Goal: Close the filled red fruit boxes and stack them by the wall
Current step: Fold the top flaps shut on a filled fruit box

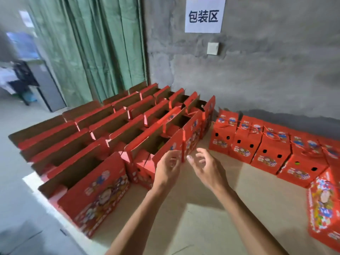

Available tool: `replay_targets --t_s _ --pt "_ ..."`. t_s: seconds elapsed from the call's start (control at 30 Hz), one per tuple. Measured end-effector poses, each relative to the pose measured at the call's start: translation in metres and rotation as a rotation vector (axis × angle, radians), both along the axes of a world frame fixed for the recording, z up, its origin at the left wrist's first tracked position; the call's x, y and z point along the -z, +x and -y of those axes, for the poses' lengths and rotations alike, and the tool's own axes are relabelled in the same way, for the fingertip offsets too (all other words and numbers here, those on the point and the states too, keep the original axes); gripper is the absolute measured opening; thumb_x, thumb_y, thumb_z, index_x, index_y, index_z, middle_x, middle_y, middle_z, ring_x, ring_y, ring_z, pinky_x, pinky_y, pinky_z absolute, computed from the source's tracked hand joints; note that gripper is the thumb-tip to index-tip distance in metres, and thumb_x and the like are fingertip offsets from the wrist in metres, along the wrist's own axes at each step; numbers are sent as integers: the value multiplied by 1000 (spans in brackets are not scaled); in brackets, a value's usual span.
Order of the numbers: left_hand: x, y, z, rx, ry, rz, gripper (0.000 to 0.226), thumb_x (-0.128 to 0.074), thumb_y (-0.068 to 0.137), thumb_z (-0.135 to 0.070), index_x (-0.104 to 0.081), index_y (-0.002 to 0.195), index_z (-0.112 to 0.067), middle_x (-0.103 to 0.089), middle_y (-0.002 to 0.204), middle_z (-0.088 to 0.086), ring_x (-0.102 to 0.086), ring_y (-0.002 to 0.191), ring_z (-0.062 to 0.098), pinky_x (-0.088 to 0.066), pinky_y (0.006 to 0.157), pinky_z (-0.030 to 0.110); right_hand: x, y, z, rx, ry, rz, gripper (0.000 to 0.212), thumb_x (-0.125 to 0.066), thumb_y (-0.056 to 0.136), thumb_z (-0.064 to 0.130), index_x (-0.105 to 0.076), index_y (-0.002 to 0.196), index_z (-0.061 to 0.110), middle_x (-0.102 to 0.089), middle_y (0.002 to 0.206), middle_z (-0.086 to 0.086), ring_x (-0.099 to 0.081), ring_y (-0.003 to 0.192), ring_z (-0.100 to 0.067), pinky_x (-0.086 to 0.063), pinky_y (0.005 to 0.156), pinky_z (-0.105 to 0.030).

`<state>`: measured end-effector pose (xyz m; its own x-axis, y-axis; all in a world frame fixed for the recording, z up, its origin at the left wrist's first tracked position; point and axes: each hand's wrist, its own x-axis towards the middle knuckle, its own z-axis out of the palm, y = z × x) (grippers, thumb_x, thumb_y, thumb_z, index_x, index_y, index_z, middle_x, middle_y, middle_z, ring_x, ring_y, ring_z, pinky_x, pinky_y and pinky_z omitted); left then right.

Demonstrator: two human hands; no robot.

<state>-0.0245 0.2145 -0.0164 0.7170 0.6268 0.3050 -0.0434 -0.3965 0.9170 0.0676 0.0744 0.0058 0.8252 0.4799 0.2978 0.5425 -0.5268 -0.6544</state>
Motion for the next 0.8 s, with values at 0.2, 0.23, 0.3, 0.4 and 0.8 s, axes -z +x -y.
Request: replay_targets --t_s 0.2,0.23,0.3,0.4,0.8 --pt "10 -45 -91 -177 24 -54 24 -62 100 -34 -69 121 -26 -70 115 -16 -66 102 -3 -57 84 18 10 -19 -87 -110 -9 -94 62 -54 88 77 -56 134 36 -68 122 17 -66 102 -5 -56 88 -36" --pt "13 -46 -103 -192 19 -66 25 -63 100 -32 -69 123 -23 -70 116 -15 -66 103 -3 -58 88 23 13 -19 -97 -116 -19 -94 63 -52 88 78 -56 135 36 -68 123 17 -66 101 -5 -56 87 -36" --pt "18 -44 -117 -220 22 -86 26 -63 101 -30 -68 125 -20 -69 113 -15 -65 102 -6 -59 91 31 17 -18 -110 -117 -35 -105 65 -50 88 80 -56 135 36 -68 123 17 -65 99 -4 -57 86 -36" --pt "23 -30 -142 -217 72 -179 35 -64 100 -30 -62 132 -18 -67 118 -11 -62 109 -4 -56 98 38 28 -8 -136 -88 -73 -166 69 -50 89 79 -53 138 32 -65 132 11 -65 107 -9 -55 91 -38" --pt "24 67 -218 -242 674 -820 43 -60 90 -21 -55 131 -12 -58 132 8 -49 125 29 -39 102 41 58 56 -235 171 -275 -593 87 -57 100 26 -1 160 -4 -30 163 -22 -38 147 -39 -36 115 -44"
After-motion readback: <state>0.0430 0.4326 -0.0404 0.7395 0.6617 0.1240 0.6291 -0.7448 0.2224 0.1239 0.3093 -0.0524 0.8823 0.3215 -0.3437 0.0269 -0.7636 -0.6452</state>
